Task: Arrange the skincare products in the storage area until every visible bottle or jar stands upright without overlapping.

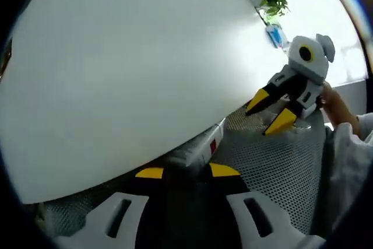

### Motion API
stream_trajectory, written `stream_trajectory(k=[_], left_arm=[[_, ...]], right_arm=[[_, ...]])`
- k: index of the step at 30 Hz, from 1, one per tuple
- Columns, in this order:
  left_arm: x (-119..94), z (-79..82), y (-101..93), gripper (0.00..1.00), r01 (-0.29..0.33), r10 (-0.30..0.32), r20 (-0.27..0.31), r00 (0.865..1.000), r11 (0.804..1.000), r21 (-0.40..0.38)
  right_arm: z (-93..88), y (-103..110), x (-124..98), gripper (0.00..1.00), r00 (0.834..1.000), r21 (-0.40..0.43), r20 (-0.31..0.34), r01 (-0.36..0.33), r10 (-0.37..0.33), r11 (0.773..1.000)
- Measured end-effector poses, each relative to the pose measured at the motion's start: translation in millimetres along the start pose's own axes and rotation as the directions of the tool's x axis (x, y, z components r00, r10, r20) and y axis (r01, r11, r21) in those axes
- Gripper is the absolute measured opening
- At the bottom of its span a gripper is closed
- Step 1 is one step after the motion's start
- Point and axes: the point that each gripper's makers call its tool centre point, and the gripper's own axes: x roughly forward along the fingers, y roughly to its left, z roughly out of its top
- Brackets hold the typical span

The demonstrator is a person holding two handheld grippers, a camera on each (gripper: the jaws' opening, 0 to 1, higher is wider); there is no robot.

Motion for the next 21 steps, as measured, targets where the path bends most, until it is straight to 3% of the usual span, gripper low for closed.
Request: stream_trajectory(k=[12,21], left_arm=[[-5,3.4,-9.3,0.21,0.033,-0.033,0.026,0.999,0.999,-0.005],[-4,10.2,-19.4,0.24,0.078,-0.074,0.060,0.995,0.996,-0.053]], right_arm=[[-1.2,-1,-1,0.21,1.000,0.003,0.000,0.000,0.000,1.000],[-2.3,-2,-3,0.21,1.000,0.004,-0.003,-0.003,0.003,1.000]])
